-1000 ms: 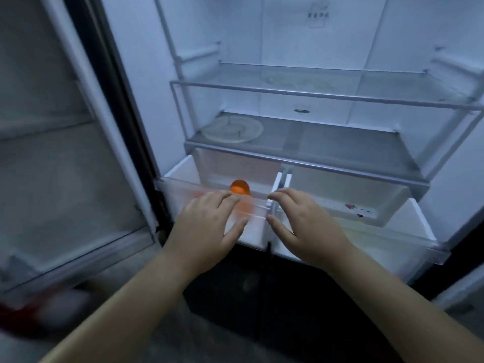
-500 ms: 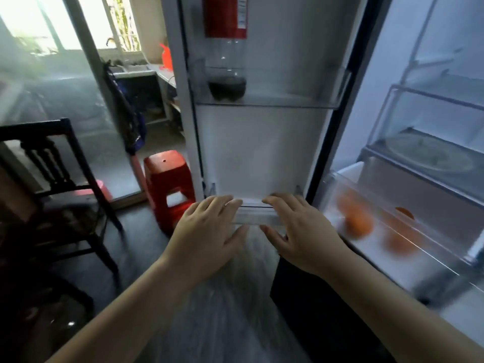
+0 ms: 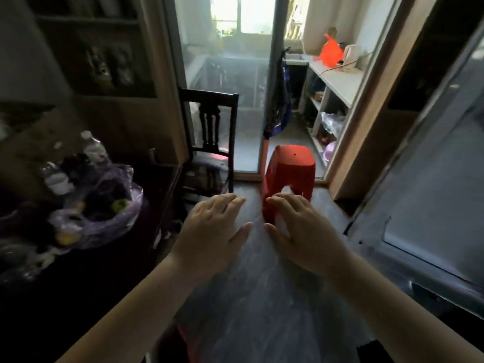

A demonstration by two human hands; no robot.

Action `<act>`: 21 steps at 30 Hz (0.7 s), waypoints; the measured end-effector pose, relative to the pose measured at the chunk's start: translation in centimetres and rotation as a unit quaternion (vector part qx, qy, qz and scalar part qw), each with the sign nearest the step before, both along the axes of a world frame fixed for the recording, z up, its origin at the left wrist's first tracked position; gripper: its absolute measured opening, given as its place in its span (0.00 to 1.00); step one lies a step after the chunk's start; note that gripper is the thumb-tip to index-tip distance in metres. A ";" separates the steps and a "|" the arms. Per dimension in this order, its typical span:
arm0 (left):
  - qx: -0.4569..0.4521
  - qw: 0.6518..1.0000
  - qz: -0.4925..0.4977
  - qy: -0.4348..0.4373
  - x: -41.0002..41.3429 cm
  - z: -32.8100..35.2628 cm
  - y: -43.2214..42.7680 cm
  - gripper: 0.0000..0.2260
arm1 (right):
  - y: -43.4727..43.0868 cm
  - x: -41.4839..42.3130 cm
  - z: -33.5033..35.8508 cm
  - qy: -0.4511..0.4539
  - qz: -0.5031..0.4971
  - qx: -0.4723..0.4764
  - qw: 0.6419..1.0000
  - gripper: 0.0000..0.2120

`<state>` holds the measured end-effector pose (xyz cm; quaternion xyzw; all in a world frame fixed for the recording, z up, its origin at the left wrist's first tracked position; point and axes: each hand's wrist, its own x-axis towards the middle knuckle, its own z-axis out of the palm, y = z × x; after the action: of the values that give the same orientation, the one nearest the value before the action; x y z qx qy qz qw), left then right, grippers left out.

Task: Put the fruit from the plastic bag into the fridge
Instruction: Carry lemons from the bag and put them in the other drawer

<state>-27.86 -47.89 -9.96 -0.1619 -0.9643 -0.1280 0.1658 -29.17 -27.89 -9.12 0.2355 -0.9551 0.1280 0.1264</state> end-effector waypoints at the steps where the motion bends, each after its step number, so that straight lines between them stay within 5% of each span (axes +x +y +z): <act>1: 0.001 1.000 0.024 -0.004 0.0 -0.3 -1.8 0.24 | -1.8 -0.9 -0.4 0.003 0.023 0.000 1.000 0.24; 10: 0.012 0.972 0.229 -0.056 2.6 -3.3 -14.6 0.27 | -15.9 -7.3 -3.4 -0.021 0.217 -0.005 0.976 0.23; 21: 0.025 0.909 0.411 -0.071 -1.4 -5.3 -19.5 0.28 | -25.1 -17.2 -5.3 -0.029 0.373 0.013 0.927 0.27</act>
<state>-29.24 -67.43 -15.30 0.2621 -0.9513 -0.0839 0.1387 -46.41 -52.94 -14.39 0.5727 -0.8031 0.1602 0.0385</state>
